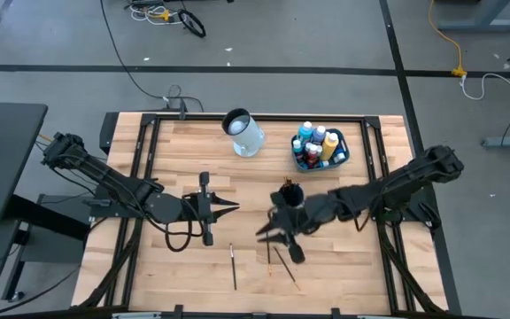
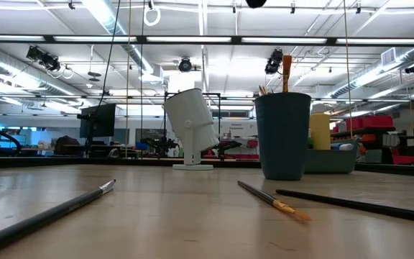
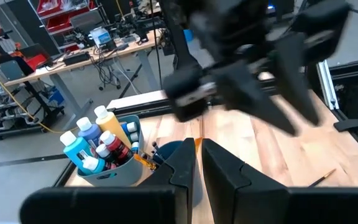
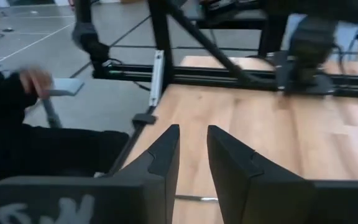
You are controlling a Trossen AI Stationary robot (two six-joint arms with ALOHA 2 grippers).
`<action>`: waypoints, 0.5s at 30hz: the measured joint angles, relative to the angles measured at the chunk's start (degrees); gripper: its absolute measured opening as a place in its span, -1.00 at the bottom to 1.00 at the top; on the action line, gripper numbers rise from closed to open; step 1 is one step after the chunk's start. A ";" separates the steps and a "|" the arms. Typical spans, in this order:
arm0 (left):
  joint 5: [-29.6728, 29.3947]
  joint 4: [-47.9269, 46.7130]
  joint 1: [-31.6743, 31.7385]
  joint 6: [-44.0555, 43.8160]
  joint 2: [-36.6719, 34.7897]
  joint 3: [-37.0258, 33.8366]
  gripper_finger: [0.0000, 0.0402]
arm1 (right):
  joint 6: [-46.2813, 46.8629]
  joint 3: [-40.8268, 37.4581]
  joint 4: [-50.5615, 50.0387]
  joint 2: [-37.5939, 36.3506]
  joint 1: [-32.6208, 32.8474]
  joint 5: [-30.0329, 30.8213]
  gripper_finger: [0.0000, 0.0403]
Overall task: Pick & Place Paint Supplies
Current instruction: Put the gold paintbrush into the blue cup
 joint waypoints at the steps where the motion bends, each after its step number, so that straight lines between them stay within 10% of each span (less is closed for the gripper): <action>1: 0.00 0.02 0.01 -0.01 0.00 0.00 -0.81 | 0.40 0.00 0.33 0.34 1.16 0.81 -0.58; 15: 0.00 0.02 0.01 -0.39 0.00 0.00 -0.81 | 6.10 -0.02 7.33 6.70 17.24 23.95 -0.58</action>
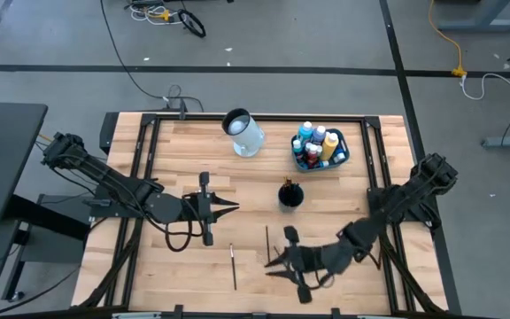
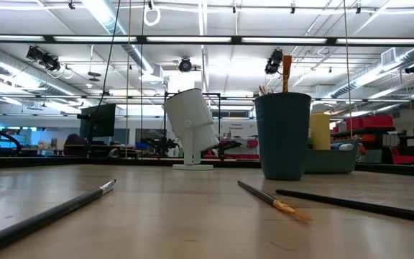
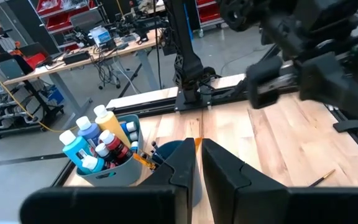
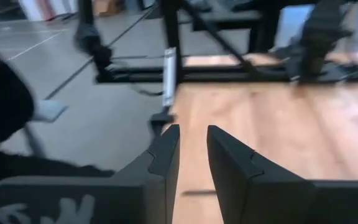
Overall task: Pick & Place Paint Supplies
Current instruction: Put the gold paintbrush into the blue cup
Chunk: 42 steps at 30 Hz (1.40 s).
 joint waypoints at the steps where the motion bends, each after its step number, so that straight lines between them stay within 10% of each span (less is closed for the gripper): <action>1: 0.00 0.00 0.00 -0.02 0.00 0.00 -0.81 | 0.89 0.01 -0.55 0.00 0.76 -0.83 -0.58; 20: 0.00 0.07 0.01 -0.09 0.00 0.00 -0.81 | 20.91 -0.03 -31.90 0.17 3.35 -35.17 -0.58; 42: -0.20 0.20 0.05 0.60 0.00 0.02 -0.81 | -36.95 -0.02 -29.89 9.76 0.92 -30.17 -0.35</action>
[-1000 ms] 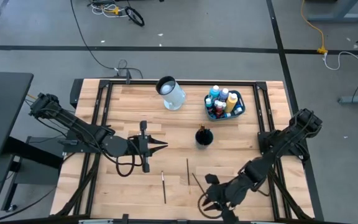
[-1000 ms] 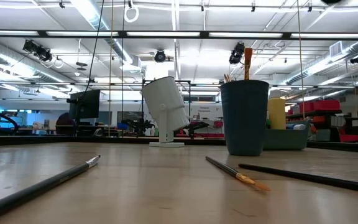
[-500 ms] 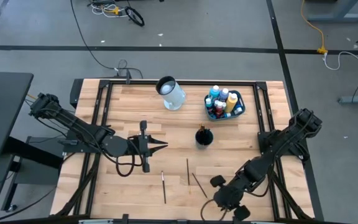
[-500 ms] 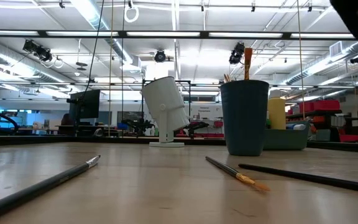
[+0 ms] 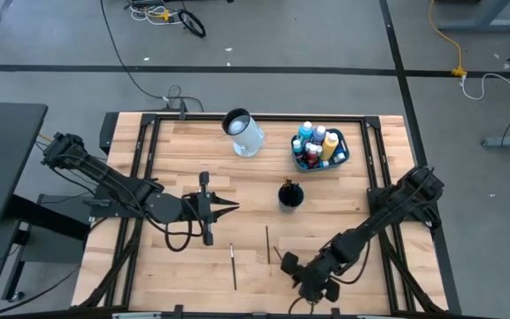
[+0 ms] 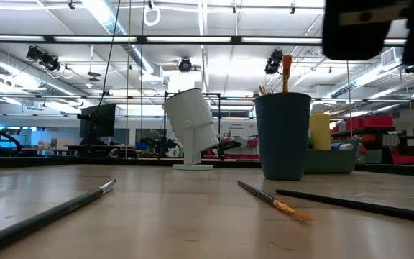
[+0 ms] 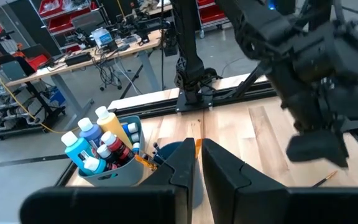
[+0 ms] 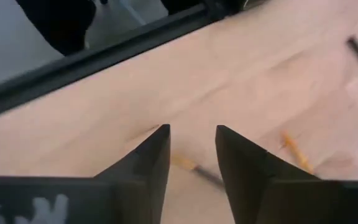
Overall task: Pick & Place Paint Supplies
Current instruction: Put the gold paintbrush into the blue cup
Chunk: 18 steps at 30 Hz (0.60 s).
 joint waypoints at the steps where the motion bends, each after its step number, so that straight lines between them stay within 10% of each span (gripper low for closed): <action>1: 0.00 0.00 0.00 -0.48 0.00 0.02 -0.81 | -1.74 0.01 1.41 0.80 -0.21 -0.15 -0.32; 18: 0.20 -0.19 0.00 -3.40 0.00 0.02 -0.81 | -12.83 0.00 -0.79 3.62 -2.52 -2.50 -0.16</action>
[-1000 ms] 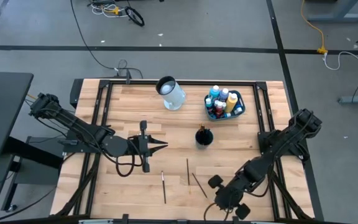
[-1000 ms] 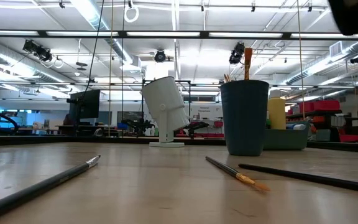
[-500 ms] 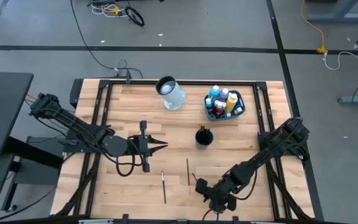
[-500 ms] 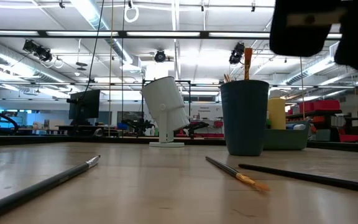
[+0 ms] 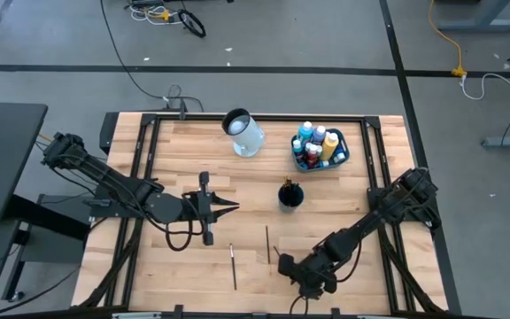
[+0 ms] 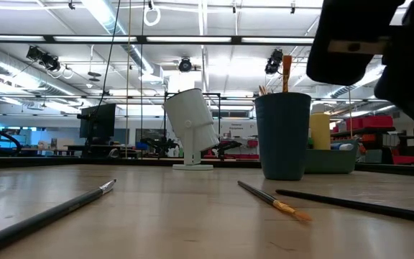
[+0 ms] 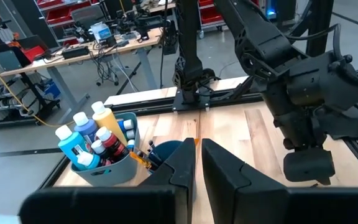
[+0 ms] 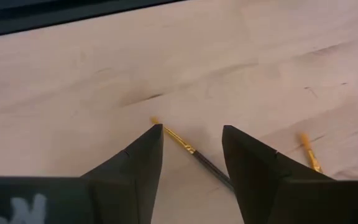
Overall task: Pick & Place Paint Supplies
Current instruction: Put the gold paintbrush into the blue cup
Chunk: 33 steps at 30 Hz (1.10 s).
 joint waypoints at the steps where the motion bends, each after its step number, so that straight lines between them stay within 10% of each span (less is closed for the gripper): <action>1: 0.00 0.00 0.00 0.00 0.00 0.00 -0.81 | -0.03 0.00 0.03 0.00 -0.21 -0.59 -0.16; 14: 0.00 -0.03 0.00 0.03 0.00 0.00 -0.81 | -9.14 0.24 2.50 4.65 -1.23 -3.65 -0.19; 27: 0.02 -0.07 0.00 -0.04 0.00 0.00 -0.81 | -9.05 0.11 1.90 5.05 -3.46 -9.15 -0.92; 33: 0.02 -0.09 0.00 -0.07 0.01 0.00 -0.81 | -3.49 0.05 2.97 5.11 -3.50 -9.37 -0.95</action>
